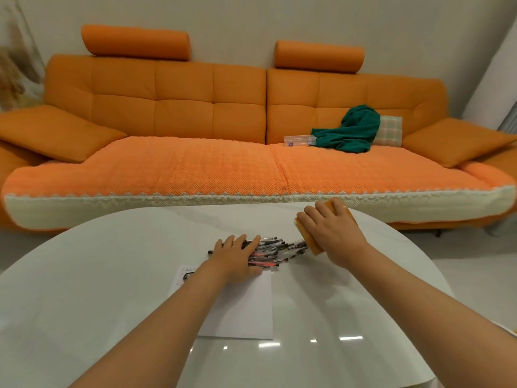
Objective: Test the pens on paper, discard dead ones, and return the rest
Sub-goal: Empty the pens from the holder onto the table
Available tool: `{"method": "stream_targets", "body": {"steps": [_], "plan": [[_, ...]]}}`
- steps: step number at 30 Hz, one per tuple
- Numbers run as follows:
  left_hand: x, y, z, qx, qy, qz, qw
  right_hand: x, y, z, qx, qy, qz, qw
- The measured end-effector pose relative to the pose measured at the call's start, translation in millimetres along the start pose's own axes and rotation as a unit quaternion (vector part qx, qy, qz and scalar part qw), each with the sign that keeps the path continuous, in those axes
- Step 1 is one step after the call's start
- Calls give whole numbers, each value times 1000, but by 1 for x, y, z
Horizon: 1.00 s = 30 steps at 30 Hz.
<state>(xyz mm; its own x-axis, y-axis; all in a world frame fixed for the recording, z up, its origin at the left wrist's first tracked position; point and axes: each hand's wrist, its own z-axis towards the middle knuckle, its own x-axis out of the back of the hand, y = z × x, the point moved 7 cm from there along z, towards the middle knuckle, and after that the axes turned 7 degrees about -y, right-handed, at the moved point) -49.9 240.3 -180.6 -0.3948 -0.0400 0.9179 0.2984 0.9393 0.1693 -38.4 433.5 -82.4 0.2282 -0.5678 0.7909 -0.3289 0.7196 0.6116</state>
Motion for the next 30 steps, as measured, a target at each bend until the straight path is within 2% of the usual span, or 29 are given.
{"method": "stream_targets", "body": {"steps": [5, 7, 9, 14, 24, 26, 27, 29, 30], "plan": [[23, 60, 4, -121, 156, -50, 979, -5, -5, -6, -2, 15, 29, 999], [30, 92, 10, -152, 180, -97, 967, -8, -2, -9, -13, 28, 63, 998], [29, 111, 20, -150, 183, -105, 966, -13, 6, -14, -30, 34, 84, 995], [21, 113, 40, -148, 195, -11, 969, -34, 35, -27, -67, -3, 61, 996], [15, 104, 42, -123, 161, 68, 977, -27, 38, -28, -69, 1, -6, 998], [17, 104, 37, -107, 135, 63, 983, -22, 43, -29, -95, 17, 54, 994], [20, 102, 34, -102, 125, 24, 987, -18, 46, -30, -110, 37, 116, 987], [36, 93, 22, -99, 142, -112, 978, -9, 49, -26, -125, 75, 283, 948], [47, 87, 15, -98, 165, -192, 962, -5, 47, -22, -128, 87, 374, 914]]}}
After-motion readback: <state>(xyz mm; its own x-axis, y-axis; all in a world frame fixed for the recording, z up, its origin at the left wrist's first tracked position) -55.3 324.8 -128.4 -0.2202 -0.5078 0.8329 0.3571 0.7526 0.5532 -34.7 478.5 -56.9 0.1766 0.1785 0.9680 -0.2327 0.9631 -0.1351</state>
